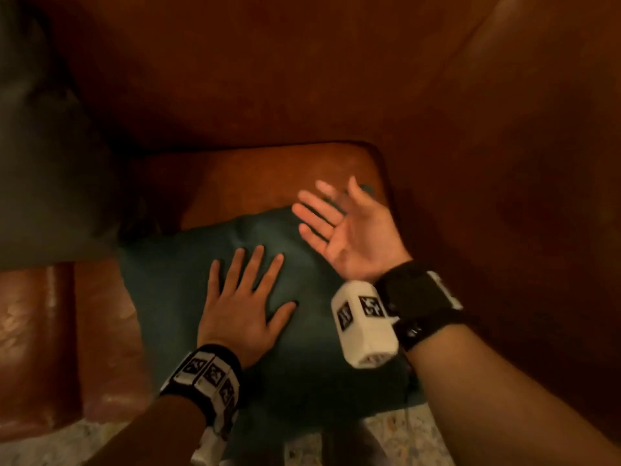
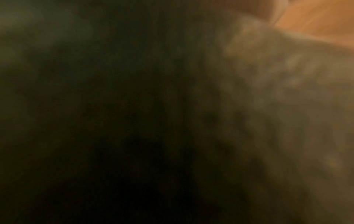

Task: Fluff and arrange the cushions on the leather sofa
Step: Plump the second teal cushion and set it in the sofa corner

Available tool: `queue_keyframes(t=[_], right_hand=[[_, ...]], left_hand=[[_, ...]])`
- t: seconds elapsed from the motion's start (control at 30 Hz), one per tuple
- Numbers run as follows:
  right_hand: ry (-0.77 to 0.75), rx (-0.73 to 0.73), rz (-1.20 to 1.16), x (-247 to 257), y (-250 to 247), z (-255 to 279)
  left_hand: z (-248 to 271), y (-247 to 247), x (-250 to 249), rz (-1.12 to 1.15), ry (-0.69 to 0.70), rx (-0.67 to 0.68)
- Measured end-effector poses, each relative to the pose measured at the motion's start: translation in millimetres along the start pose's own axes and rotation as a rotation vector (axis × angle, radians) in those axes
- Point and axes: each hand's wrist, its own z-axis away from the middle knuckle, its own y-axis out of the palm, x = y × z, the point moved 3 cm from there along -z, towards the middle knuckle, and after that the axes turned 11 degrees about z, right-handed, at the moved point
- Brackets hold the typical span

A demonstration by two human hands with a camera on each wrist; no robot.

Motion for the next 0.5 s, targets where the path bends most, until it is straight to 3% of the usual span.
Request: queue_keyframes(t=[0.17, 0.27, 0.33, 0.43, 0.5], right_hand=[[-0.009, -0.240, -0.315, -18, -81, -11], [-0.067, -0.456, -0.260, 7, -117, 15], [-0.071, -0.377, -0.158, 1, -111, 45], [0.086, -0.122, -0.069, -67, -72, 65], [0.172, -0.086, -0.017, -108, -71, 65]], left_hand=[[-21, 1, -2, -0.011, 0.004, -0.036], [-24, 2, 4, 0.000, -0.013, -0.009], [-21, -4, -1, -0.015, -0.014, -0.014], [-1, -14, -23, -0.037, 0.021, -0.122], [18, -4, -35, -0.042, 0.103, -0.083]])
